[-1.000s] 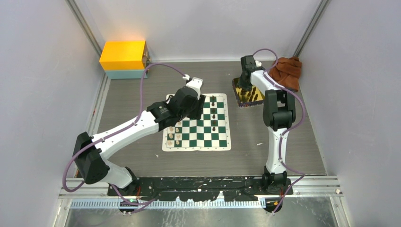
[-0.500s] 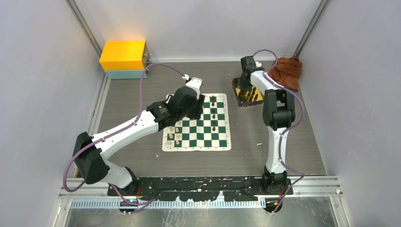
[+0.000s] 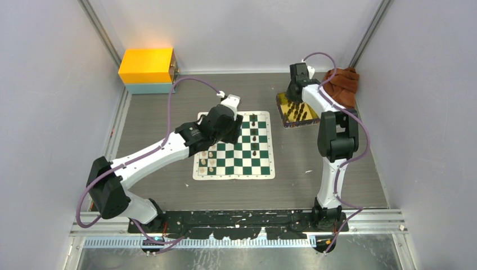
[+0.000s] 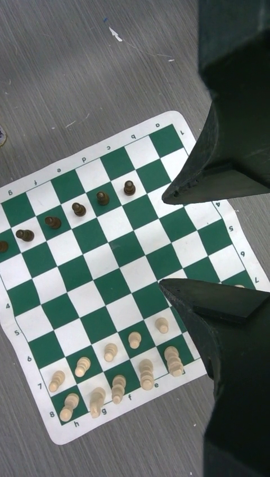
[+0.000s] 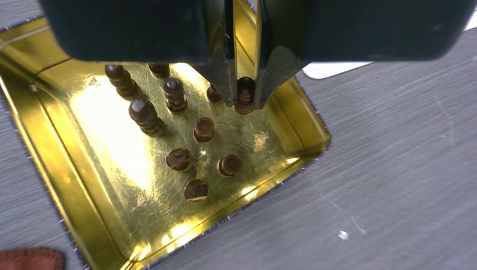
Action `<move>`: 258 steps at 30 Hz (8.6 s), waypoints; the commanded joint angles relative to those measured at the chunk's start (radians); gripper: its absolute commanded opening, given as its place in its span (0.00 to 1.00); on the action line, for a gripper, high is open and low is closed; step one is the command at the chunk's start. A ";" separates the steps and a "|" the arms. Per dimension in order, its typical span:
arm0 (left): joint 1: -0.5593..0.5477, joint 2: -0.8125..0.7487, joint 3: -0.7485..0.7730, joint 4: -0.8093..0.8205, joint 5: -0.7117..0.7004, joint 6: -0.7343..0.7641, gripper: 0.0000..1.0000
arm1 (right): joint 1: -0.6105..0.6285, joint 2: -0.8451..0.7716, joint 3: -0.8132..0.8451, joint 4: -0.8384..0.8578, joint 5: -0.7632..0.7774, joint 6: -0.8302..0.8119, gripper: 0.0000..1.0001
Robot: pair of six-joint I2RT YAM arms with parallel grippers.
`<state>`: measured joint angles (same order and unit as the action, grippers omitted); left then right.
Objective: Set up the chess pieces on the board
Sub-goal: Pick up the chess piece from the storage box, then place the chess piece on the chessboard, then pick up the chess piece from the storage box.
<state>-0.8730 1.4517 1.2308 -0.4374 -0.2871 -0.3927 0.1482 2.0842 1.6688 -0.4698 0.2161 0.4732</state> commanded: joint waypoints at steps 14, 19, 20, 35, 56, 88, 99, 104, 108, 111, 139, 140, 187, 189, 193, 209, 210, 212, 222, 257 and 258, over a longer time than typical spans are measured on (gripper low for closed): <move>0.012 -0.093 -0.077 0.048 0.003 -0.046 0.51 | 0.224 -0.451 -0.312 -0.028 0.122 -0.015 0.01; 0.012 -0.139 -0.129 0.056 0.017 -0.076 0.51 | 0.405 -0.612 -0.525 0.000 0.187 0.014 0.01; 0.012 -0.148 -0.139 0.059 0.022 -0.082 0.51 | 0.444 -0.636 -0.560 0.007 0.198 0.018 0.01; 0.014 -0.207 -0.218 0.066 0.028 -0.104 0.51 | 0.777 -0.676 -0.787 0.097 0.349 0.114 0.01; 0.014 -0.199 -0.210 0.057 0.025 -0.092 0.51 | 0.801 -0.512 -0.703 0.070 0.283 0.212 0.01; 0.026 -0.189 -0.232 0.065 0.026 -0.090 0.51 | 0.755 -0.453 -0.734 0.084 0.260 0.241 0.01; 0.032 -0.182 -0.233 0.068 0.032 -0.089 0.51 | 0.748 -0.447 -0.739 0.083 0.246 0.247 0.07; 0.032 -0.183 -0.236 0.069 0.034 -0.090 0.52 | 0.748 -0.440 -0.740 0.080 0.244 0.252 0.16; 0.032 -0.186 -0.238 0.068 0.034 -0.090 0.52 | 0.748 -0.440 -0.736 0.074 0.244 0.253 0.23; 0.032 -0.188 -0.238 0.067 0.034 -0.090 0.52 | 0.747 -0.449 -0.735 0.068 0.248 0.254 0.29; 0.032 -0.249 -0.211 0.017 0.013 -0.090 0.52 | 0.799 -0.639 -0.518 -0.162 0.342 0.187 0.34; 0.032 -0.246 -0.204 0.014 0.012 -0.087 0.52 | 0.789 -0.647 -0.497 -0.180 0.371 0.176 0.35; 0.069 -0.092 -0.126 0.064 0.062 -0.066 1.00 | 0.034 -0.032 -0.011 -0.049 0.063 0.062 0.35; 0.069 -0.093 -0.127 0.065 0.062 -0.067 1.00 | 0.030 -0.027 -0.015 -0.046 0.062 0.061 0.35; 0.069 -0.092 -0.130 0.071 0.066 -0.070 1.00 | 0.019 -0.018 -0.023 -0.036 0.054 0.060 0.35; 0.069 -0.075 -0.134 0.081 0.075 -0.075 0.98 | 0.004 0.020 -0.017 -0.022 0.026 0.057 0.35; 0.069 -0.074 -0.133 0.082 0.075 -0.074 0.98 | 0.004 0.025 -0.015 -0.022 0.025 0.057 0.35; 0.070 -0.073 -0.133 0.082 0.075 -0.073 0.98 | 0.005 0.032 -0.009 -0.022 0.021 0.057 0.35; 0.077 -0.067 -0.137 0.087 0.083 -0.072 0.97 | 0.000 0.047 0.003 -0.022 0.021 0.056 0.29; 0.085 -0.082 -0.173 0.104 0.094 -0.091 0.96 | 0.005 -0.117 -0.045 -0.011 0.014 0.016 0.01; 0.085 -0.088 -0.177 0.103 0.094 -0.093 0.96 | 0.008 -0.131 -0.052 -0.011 0.019 0.013 0.01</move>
<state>-0.7963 1.4025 1.0649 -0.3874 -0.1967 -0.4702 0.1471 2.0895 1.6325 -0.5198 0.2226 0.5056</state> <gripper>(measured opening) 0.966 0.185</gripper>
